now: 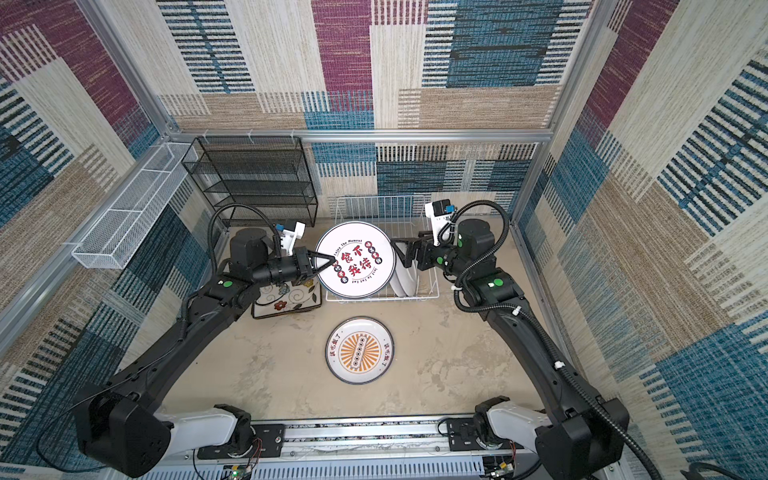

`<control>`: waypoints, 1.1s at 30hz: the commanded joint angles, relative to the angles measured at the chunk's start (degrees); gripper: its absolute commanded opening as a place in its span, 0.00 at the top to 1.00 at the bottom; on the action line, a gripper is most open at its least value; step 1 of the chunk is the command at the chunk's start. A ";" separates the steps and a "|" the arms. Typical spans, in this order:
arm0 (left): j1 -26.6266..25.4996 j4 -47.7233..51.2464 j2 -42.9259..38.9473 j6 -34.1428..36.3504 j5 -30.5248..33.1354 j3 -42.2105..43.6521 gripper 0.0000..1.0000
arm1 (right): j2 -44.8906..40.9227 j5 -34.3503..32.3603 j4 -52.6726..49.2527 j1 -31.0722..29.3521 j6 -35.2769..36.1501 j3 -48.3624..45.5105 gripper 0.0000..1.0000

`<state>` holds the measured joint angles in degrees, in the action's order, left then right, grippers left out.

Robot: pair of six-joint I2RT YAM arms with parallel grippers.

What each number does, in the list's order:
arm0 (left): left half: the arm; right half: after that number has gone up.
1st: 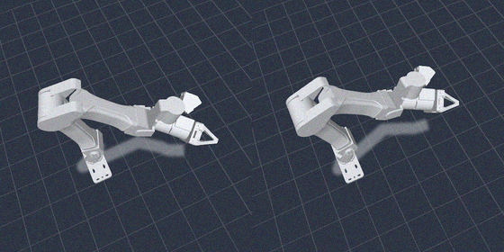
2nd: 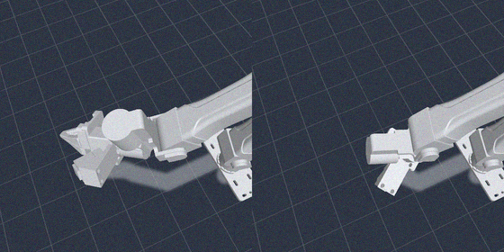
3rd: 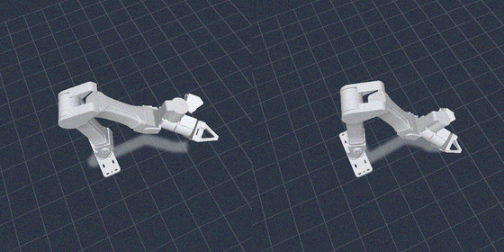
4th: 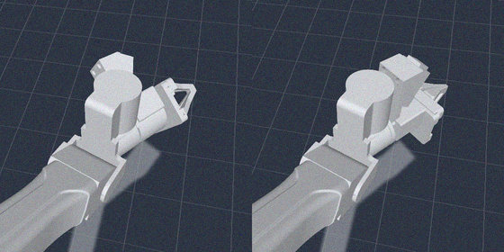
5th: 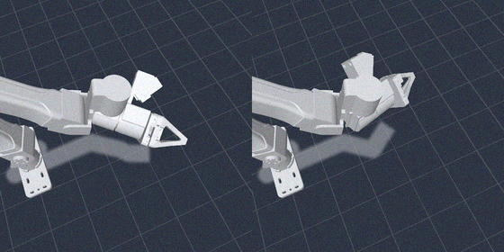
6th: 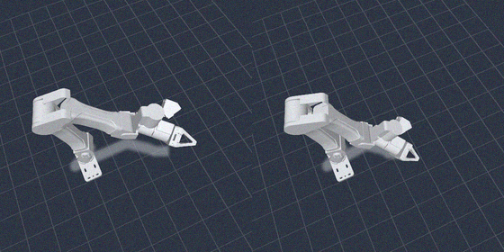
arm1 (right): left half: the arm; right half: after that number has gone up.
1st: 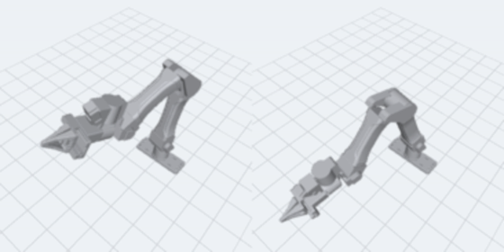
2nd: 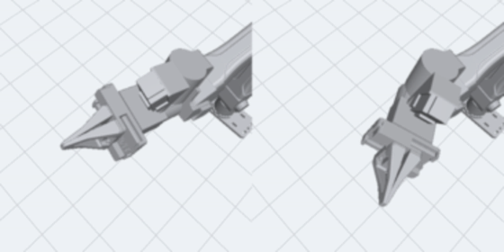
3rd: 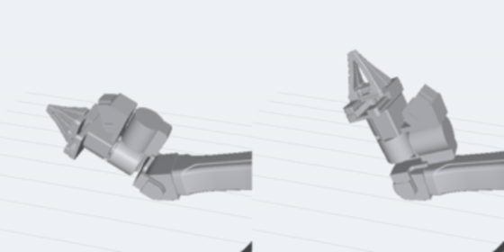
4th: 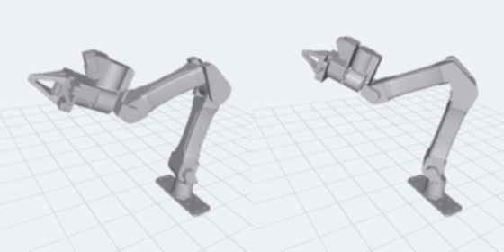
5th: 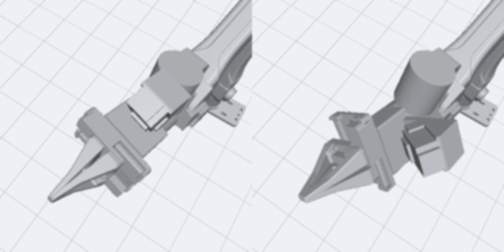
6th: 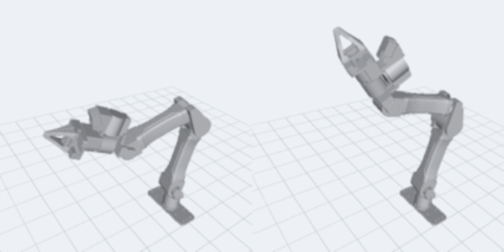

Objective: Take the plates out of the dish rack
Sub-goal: 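Open and withdraw the right gripper while the left gripper carries the plate toward the robot, then lower the red-lettered plate flat onto the sunburst plate with the left gripper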

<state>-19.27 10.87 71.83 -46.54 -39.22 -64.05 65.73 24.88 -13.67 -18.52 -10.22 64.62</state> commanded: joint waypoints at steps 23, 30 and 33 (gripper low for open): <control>0.18 12.53 -28.43 -3.83 7.61 29.36 1.00 | -16.59 4.54 -10.78 -5.47 35.80 -16.87 0.01; -0.55 8.83 -27.30 -4.93 7.36 35.20 1.00 | -16.93 6.62 -9.73 -5.56 35.28 -17.95 0.01; -1.18 5.47 -25.71 -6.07 7.14 37.55 1.00 | -16.60 6.05 -9.53 -5.65 35.18 -18.04 0.01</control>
<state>-20.01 22.76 45.17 -50.83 -30.48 -27.86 48.90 30.41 -24.77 -24.05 24.69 46.68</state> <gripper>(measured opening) 0.104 0.992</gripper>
